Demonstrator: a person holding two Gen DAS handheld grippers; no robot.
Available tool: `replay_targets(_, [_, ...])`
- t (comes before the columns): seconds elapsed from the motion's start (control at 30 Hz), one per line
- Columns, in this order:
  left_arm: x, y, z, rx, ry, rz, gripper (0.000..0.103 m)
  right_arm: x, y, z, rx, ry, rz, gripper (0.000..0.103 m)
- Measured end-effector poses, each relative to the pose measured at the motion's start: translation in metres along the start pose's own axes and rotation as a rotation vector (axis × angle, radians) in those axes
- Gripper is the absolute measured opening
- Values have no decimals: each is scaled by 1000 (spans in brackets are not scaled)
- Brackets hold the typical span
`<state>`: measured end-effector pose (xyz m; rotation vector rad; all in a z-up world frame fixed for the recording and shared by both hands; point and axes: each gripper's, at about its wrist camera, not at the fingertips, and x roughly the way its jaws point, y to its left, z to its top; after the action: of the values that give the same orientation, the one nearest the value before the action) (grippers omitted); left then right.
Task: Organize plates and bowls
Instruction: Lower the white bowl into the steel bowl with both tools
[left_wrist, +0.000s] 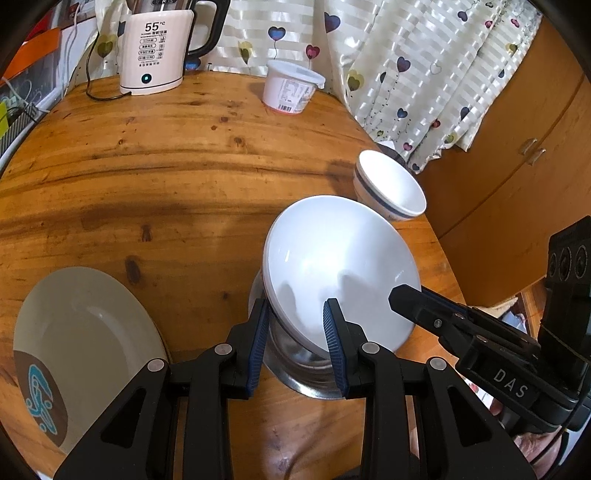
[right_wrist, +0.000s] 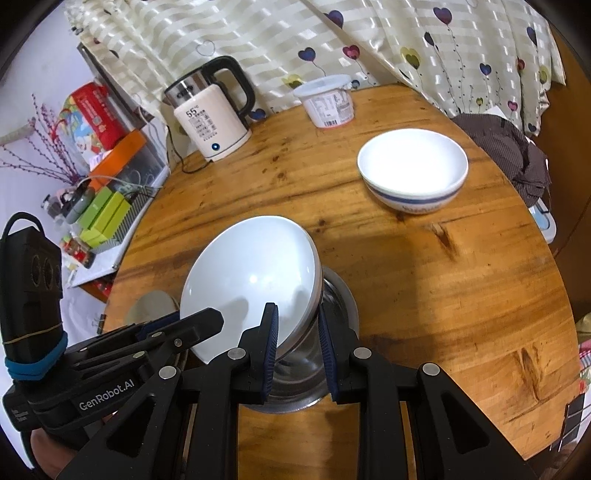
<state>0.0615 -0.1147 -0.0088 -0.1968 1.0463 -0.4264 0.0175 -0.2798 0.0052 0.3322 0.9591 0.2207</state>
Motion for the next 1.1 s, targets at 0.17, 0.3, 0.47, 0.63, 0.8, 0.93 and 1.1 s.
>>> replay_targets(0.17, [2, -2, -3, 7, 14, 1, 32, 0, -4, -5, 12, 16, -1, 22])
replay_targets(0.3, [5, -4, -5, 12, 29, 5, 32, 1, -6, -8, 20, 27, -2, 22])
replay_targets(0.47, [10, -4, -9, 7, 51, 9, 32, 5, -9, -11, 30, 43, -1, 22])
replay_targets(0.63, [10, -4, -10, 9, 53, 10, 32, 9, -11, -12, 36, 61, -4, 22])
replay_targets(0.8, [10, -5, -10, 16, 58, 16, 32, 10, -11, -12, 36, 63, -4, 22])
replay_targets(0.93, [10, -6, -10, 18, 58, 16, 32, 11, -11, -13, 34, 67, -1, 24])
replay_targets(1.1, [10, -6, -10, 20, 59, 20, 32, 11, -11, -13, 30, 70, -1, 24])
